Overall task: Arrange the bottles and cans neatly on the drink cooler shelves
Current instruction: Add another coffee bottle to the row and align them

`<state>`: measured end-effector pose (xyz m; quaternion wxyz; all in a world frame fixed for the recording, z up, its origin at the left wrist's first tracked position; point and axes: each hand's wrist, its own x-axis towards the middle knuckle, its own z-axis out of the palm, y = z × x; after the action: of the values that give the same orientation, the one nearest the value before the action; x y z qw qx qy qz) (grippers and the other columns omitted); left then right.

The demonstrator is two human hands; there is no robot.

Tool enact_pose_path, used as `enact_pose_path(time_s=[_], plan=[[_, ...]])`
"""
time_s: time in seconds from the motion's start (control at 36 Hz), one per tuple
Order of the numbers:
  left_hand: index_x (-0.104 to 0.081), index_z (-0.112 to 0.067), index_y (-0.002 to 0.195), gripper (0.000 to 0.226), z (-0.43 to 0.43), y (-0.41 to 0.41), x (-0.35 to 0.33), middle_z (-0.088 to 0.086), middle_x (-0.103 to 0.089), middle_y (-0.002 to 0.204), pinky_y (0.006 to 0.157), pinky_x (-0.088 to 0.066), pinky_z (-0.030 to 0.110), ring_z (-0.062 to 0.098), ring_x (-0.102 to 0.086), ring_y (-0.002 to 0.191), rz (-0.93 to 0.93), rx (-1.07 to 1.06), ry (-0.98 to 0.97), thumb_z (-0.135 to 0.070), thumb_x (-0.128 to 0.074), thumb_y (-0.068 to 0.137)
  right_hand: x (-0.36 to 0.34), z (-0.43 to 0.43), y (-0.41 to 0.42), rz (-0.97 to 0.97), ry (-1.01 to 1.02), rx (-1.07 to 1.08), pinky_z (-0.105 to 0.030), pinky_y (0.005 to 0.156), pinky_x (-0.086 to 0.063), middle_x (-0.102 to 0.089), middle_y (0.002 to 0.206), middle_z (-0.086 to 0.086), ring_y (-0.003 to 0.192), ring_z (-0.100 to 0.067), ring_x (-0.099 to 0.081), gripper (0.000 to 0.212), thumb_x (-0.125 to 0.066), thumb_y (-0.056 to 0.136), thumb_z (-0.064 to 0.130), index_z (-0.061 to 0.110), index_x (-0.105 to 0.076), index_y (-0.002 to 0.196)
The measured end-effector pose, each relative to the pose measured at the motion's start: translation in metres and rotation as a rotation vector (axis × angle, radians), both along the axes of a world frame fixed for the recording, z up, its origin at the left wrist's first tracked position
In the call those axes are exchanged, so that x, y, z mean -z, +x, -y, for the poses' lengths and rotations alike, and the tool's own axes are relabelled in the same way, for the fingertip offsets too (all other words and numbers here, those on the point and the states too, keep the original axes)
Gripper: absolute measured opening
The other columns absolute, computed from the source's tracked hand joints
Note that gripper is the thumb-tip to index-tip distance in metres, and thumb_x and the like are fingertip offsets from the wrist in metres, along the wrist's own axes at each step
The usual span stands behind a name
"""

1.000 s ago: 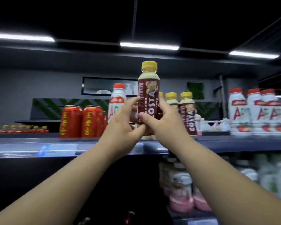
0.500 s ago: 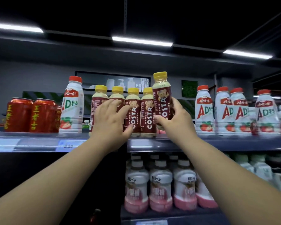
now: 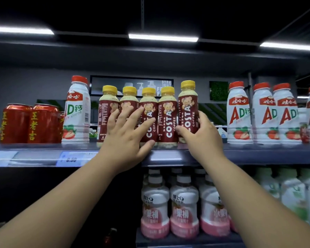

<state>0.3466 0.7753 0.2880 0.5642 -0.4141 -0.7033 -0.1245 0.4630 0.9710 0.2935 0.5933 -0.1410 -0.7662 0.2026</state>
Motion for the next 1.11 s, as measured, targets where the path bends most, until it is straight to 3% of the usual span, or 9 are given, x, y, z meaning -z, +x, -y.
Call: enact_pose_path(time_s=[0.14,0.36,0.53,1.11], plan=[[-0.049,-0.035,0.142,0.063,-0.009,0.016,-0.004,0.005,-0.038,0.156,0.119,-0.01,0.055,0.031,-0.025,0.147,-0.011,0.016,-0.101,-0.064,-0.034,0.088,-0.006,-0.001,0.0,0.037,0.003,0.039,-0.039,0.084,-0.051,-0.064,0.113,0.005,0.103,-0.021,-0.06,0.054,-0.073,0.081,0.055,0.028,-0.049,0.121],[-0.054,-0.028,0.141,0.064,-0.039,0.026,0.012,0.009,-0.04,0.155,0.115,-0.022,0.06,0.031,-0.035,0.143,-0.06,-0.015,-0.142,-0.06,-0.04,0.087,0.0,-0.001,0.003,0.101,-0.004,0.068,-0.038,0.081,-0.05,-0.065,0.114,0.004,0.103,-0.023,-0.062,0.053,-0.066,0.082,0.061,0.029,-0.049,0.121],[-0.051,-0.028,0.142,0.064,-0.038,0.025,0.013,0.01,-0.038,0.156,0.115,-0.021,0.061,0.034,-0.035,0.142,-0.037,-0.053,-0.151,-0.059,-0.036,0.089,0.001,0.002,-0.001,0.14,-0.015,0.119,-0.036,0.074,-0.042,-0.066,0.114,-0.001,0.102,-0.028,-0.061,0.052,-0.061,0.086,0.06,0.025,-0.048,0.123],[-0.053,-0.031,0.14,0.058,-0.036,0.028,0.014,0.011,-0.042,0.153,0.111,-0.027,0.06,0.038,-0.039,0.137,-0.029,-0.085,-0.164,-0.057,-0.03,0.094,-0.001,-0.002,0.001,0.18,0.013,0.127,-0.037,0.079,-0.047,-0.066,0.115,0.001,0.103,-0.026,-0.062,0.051,-0.061,0.089,0.057,0.024,-0.049,0.126]])
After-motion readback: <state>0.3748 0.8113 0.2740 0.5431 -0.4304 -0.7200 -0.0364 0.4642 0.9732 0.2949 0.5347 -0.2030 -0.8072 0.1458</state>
